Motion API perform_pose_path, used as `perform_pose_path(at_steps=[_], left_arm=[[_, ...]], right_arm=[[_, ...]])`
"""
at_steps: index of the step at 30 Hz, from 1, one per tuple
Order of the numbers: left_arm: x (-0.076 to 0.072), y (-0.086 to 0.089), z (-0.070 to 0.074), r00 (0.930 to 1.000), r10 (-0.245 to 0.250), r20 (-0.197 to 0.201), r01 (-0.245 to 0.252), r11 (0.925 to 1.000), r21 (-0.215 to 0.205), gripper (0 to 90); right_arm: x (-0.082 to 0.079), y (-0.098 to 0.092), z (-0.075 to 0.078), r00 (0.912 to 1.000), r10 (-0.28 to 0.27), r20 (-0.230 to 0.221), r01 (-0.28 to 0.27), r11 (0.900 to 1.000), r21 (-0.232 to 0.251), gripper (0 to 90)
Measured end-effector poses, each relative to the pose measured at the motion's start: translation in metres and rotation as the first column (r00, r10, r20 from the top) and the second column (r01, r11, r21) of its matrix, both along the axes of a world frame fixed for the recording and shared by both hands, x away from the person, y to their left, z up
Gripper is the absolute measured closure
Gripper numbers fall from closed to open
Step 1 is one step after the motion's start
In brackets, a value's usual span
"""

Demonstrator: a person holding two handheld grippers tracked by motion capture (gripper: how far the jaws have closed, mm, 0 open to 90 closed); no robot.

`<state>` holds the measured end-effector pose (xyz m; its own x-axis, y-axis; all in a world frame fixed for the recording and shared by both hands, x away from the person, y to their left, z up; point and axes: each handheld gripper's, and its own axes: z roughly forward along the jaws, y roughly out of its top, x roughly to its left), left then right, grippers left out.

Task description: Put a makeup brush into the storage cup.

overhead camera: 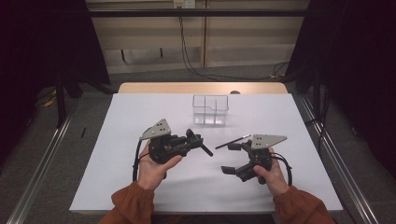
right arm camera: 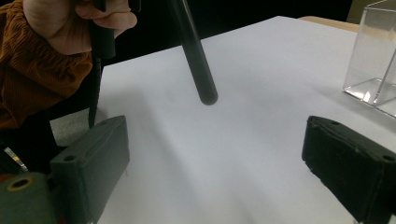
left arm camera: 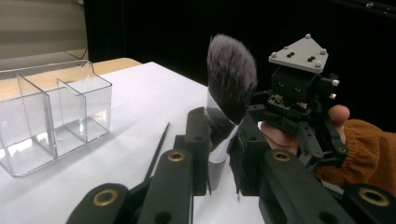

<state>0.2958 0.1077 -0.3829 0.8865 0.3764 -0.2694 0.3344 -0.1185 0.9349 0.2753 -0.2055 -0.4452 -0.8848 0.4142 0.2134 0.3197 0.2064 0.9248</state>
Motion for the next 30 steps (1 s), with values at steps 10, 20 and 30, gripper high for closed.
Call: perform_pose_path(at_steps=[10, 20, 30], left_arm=[[0.004, 0.013, 0.008, 0.9999, 0.017, -0.001, -0.017, 0.9996, 0.022, 78.9], [0.009, 0.023, 0.020, 0.9999, 0.013, -0.008, -0.012, 0.9965, 0.083, 78.8], [0.015, 0.012, 0.026, 0.9993, -0.034, -0.018, 0.037, 0.9855, 0.166, 78.8]], right_arm=[[-0.001, -0.004, 0.000, 0.9997, -0.024, 0.008, 0.024, 1.000, -0.017, 8.4], [0.000, -0.003, -0.001, 0.9994, -0.033, 0.006, 0.033, 0.999, -0.017, 8.7], [0.002, -0.002, -0.001, 0.9992, -0.038, 0.013, 0.038, 0.999, -0.007, 8.8]])
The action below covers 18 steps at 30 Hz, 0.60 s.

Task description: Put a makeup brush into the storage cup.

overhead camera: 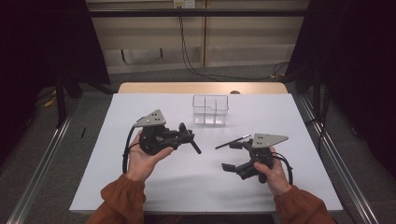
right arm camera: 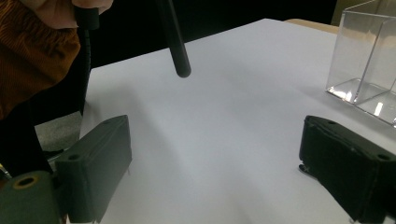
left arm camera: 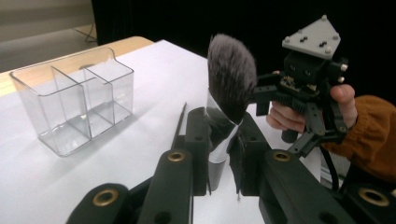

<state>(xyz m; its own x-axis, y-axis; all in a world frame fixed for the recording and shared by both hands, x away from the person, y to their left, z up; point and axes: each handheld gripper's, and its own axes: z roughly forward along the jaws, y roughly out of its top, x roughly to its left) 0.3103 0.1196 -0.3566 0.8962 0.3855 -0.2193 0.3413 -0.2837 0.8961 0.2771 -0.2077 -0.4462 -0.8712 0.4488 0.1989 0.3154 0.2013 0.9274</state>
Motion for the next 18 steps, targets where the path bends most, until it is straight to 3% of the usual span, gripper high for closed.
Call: perform_pose_path(at_steps=[12, 18], left_arm=[[0.006, -0.013, -0.002, 0.9987, -0.033, -0.040, 0.037, 0.9947, 0.096, 78.8], [0.006, -0.019, -0.005, 0.9967, -0.051, -0.063, 0.058, 0.9906, 0.124, 78.8]], right_arm=[[0.001, 0.000, 0.001, 0.9998, 0.008, 0.021, -0.008, 1.000, 0.003, 11.7], [0.001, 0.001, 0.000, 0.9997, 0.016, 0.016, -0.016, 1.000, 0.001, 9.6]])
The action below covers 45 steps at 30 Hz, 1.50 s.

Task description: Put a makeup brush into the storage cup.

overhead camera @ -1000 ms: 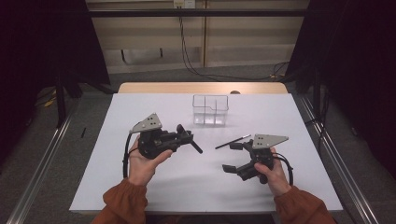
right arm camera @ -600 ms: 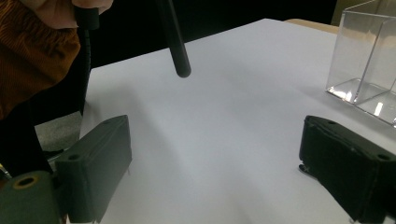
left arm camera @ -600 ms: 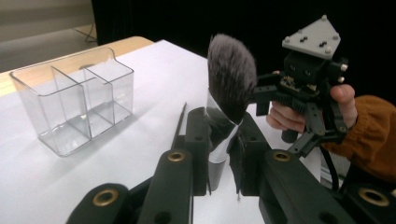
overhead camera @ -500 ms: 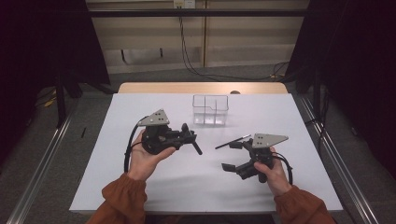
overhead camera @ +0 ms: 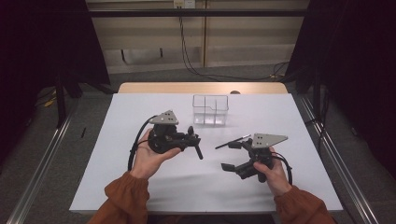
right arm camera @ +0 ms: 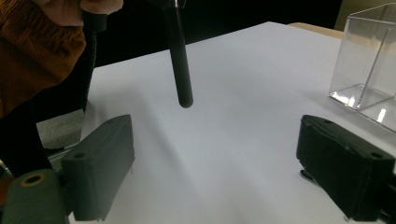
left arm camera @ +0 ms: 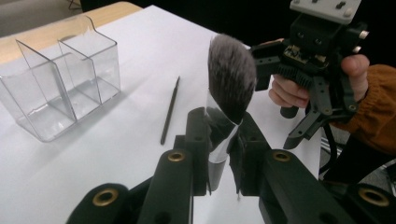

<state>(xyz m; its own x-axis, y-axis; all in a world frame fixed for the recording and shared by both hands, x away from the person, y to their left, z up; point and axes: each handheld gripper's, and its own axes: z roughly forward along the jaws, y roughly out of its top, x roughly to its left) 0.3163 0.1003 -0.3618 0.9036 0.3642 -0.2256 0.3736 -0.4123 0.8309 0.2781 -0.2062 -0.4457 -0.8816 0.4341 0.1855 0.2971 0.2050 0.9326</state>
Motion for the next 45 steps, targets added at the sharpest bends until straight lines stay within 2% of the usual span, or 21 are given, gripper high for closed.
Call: perform_pose_path(at_steps=[2, 9, 22, 32, 36, 42, 45], left_arm=[[0.000, -0.002, -0.002, 1.0000, -0.003, -0.007, 0.003, 0.9999, 0.016, 78.8], [-0.001, -0.004, -0.005, 0.9998, -0.014, -0.015, 0.015, 0.9996, 0.023, 78.8], [-0.003, -0.013, -0.006, 0.9989, -0.033, -0.032, 0.034, 0.9988, 0.036, 78.8], [-0.003, -0.015, -0.009, 0.9985, -0.037, -0.040, 0.038, 0.9988, 0.032, 78.8], [-0.003, -0.016, -0.011, 0.9983, -0.036, -0.045, 0.038, 0.9989, 0.029, 78.8], [-0.003, -0.017, -0.013, 0.9980, -0.038, -0.050, 0.039, 0.9989, 0.027, 78.8], [-0.003, -0.017, -0.013, 0.9980, -0.039, -0.050, 0.040, 0.9988, 0.026, 78.8]], right_arm=[[0.000, 0.001, 0.000, 1.0000, -0.005, 0.004, 0.005, 1.000, -0.001, 7.2], [-0.001, 0.004, 0.000, 0.9997, -0.022, 0.011, 0.022, 1.000, -0.011, 0.8], [0.001, 0.023, 0.008, 0.9998, 0.015, 0.017, -0.014, 0.999, -0.031, 2.0], [0.008, 0.049, 0.013, 0.9986, 0.053, 0.009, -0.052, 0.997, -0.055, 8.3], [0.010, 0.056, 0.010, 0.9977, 0.068, 0.000, -0.068, 0.996, -0.052, 19.1], [0.009, 0.058, 0.007, 0.9965, 0.082, -0.010, -0.083, 0.996, -0.032, 44.7], [0.010, 0.058, 0.007, 0.9963, 0.085, -0.011, -0.085, 0.996, -0.027, 52.9]])
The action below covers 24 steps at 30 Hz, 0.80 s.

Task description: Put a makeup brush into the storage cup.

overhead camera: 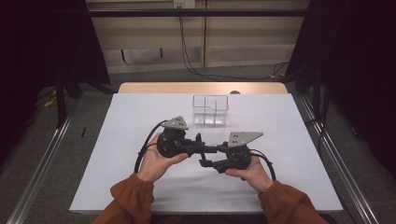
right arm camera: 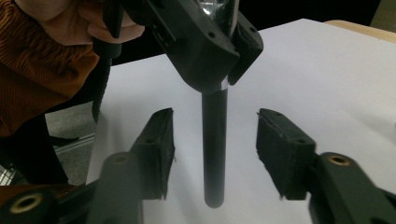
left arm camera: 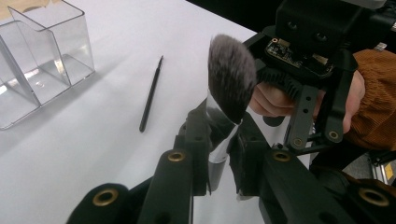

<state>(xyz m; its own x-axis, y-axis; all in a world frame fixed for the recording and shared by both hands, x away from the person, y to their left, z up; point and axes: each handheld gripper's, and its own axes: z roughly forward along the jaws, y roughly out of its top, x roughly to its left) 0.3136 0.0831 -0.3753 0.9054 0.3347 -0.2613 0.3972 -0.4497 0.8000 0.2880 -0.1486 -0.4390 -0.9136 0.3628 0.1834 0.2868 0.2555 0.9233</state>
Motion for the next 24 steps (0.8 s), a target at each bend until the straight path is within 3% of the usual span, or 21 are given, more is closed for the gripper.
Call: perform_pose_path(at_steps=[6, 15, 24], left_arm=[[-0.0002, -0.0017, -0.0022, 1.0000, -0.005, -0.002, 0.005, 0.9999, 0.009, 78.8], [-0.0003, -0.0027, -0.0035, 0.9999, -0.013, -0.005, 0.013, 0.9999, 0.003, 78.8], [-0.0004, -0.0023, -0.0051, 0.9999, -0.012, 0.000, 0.012, 0.9998, -0.013, 78.7]], right_arm=[[0.0004, 0.0003, -0.0005, 0.9999, 0.017, -0.003, -0.017, 1.000, 0.006, 67.8], [0.0000, 0.0002, -0.0007, 0.9998, 0.018, 0.009, -0.018, 1.000, 0.006, 79.4], [-0.0006, -0.0004, -0.0003, 0.9997, 0.013, 0.019, -0.013, 1.000, 0.001, 80.0]])
